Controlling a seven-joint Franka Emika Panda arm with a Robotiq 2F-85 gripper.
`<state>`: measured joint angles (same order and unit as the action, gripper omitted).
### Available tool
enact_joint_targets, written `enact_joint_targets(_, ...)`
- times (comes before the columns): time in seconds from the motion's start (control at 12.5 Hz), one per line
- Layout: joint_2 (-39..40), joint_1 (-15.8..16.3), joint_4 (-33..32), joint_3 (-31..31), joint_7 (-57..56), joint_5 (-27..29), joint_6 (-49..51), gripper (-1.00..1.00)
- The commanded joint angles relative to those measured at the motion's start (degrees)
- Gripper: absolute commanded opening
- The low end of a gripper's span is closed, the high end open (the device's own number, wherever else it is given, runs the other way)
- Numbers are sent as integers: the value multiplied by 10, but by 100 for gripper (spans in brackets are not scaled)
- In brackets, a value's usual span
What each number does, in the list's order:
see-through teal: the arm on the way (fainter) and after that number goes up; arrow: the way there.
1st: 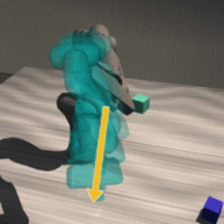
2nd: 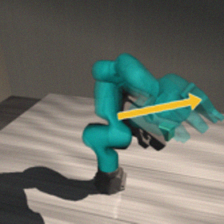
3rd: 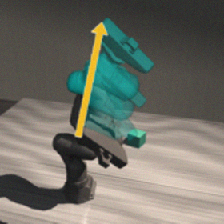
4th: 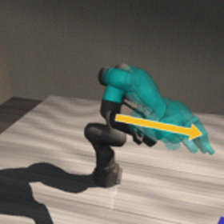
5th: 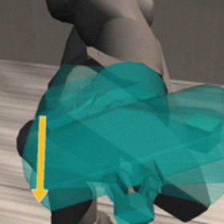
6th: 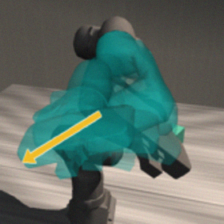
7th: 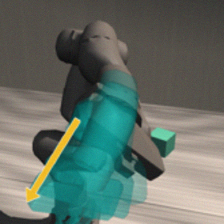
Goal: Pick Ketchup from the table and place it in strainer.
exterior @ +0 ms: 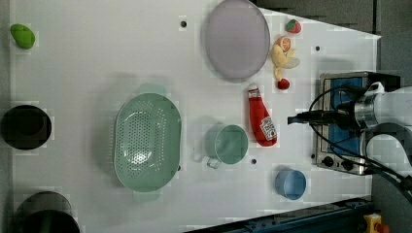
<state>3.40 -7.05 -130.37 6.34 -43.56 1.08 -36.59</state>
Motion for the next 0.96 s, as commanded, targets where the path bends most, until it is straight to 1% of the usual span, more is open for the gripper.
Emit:
enact_joint_targets(0.08, 0, -4, -23, 4, -133, -3, -61, 100)
enact_joint_targets(0.24, 20, -4, -51, 3, -133, -3, -94, 100)
enact_joint_targets(0.48, 60, -4, -73, 1, -133, -5, -164, 100)
enact_joint_targets(0.96, 149, -3, -90, 0, -133, -6, -279, 100)
